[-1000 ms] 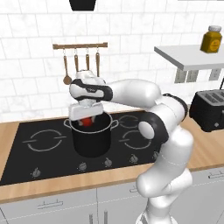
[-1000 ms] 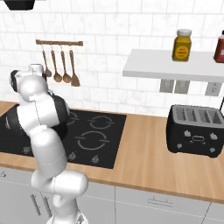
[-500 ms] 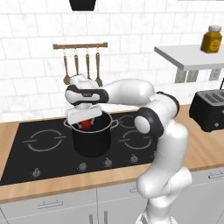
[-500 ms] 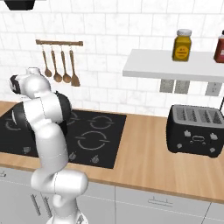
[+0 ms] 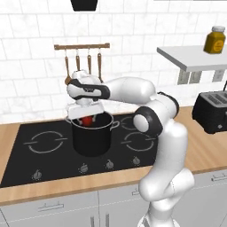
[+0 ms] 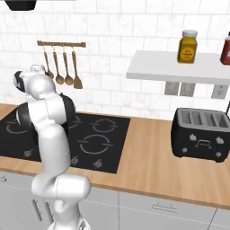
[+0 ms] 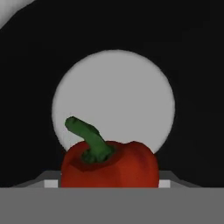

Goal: Put the bell pepper and potato in the pot. Retrieve the spatula and lightly stir the vegetables in the pot.

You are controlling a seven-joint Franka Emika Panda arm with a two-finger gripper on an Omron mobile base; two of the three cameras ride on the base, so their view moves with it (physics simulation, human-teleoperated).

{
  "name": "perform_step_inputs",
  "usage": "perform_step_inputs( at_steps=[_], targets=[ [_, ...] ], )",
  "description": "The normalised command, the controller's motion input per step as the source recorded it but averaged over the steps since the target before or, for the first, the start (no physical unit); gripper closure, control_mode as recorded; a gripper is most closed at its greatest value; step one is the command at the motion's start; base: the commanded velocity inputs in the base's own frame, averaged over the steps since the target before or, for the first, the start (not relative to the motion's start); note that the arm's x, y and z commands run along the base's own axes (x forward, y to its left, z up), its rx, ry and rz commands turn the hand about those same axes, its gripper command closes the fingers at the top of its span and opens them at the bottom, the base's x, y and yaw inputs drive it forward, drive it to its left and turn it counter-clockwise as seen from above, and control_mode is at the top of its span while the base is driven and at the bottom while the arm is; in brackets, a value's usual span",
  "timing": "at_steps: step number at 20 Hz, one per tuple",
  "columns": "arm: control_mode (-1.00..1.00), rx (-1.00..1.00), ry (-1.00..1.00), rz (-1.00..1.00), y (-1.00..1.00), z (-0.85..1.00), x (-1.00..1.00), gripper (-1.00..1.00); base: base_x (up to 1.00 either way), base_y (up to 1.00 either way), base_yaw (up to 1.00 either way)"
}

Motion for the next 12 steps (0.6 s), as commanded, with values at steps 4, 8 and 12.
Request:
perform_step_inputs(
  at_steps=[4,8,12],
  targets=[
    [-1.00,0.00,0.00,-0.09,-0.49,-0.19,-0.20,-1.00,0.00,0.00,0.00],
    [-1.00,0.00,0.00,-0.02,-0.47,-0.05,-0.31,-1.00,0.00,0.00,0.00],
    [-1.00,0.00,-0.02,0.00,-0.34,0.00,-0.50,-1.00,0.00,0.00,0.00]
  ],
)
